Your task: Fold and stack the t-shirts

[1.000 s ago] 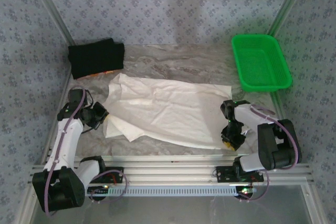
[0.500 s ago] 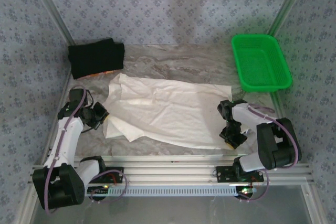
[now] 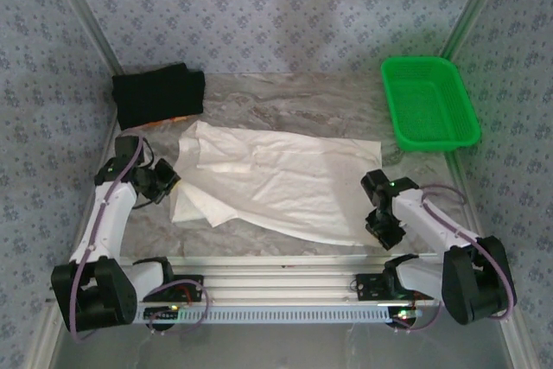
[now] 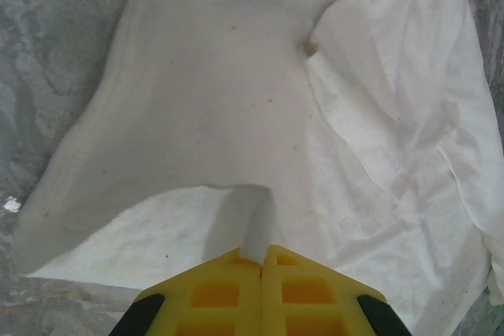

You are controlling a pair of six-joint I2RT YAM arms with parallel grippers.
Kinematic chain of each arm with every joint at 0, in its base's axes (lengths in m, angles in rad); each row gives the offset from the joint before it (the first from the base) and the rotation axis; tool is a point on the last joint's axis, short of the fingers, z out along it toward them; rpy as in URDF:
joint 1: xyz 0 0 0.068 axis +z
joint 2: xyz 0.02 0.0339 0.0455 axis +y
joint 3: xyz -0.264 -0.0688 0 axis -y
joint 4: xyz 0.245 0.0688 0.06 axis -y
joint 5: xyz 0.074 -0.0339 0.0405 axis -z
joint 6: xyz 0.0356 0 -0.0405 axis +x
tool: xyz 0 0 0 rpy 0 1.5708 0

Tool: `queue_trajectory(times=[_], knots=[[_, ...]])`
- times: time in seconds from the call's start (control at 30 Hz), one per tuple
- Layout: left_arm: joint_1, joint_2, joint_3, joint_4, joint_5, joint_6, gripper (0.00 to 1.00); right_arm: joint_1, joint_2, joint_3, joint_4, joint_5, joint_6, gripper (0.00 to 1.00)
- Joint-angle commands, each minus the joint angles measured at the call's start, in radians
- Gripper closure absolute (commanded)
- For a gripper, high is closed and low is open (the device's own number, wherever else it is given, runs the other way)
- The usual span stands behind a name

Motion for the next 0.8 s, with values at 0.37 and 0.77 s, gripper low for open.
queue_trajectory(times=[0.37,0.77], knots=[[-0.054,0.027,0.116,-0.039,-0.058,0.101,1.0,0.164,0.059,-0.002,-0.045,0.06,0.26,0.52],[-0.08,0.037,0.185,-0.119,-0.209,0.192,1.0,0.227,0.103,-0.021,0.025,0.035,0.326,0.51]])
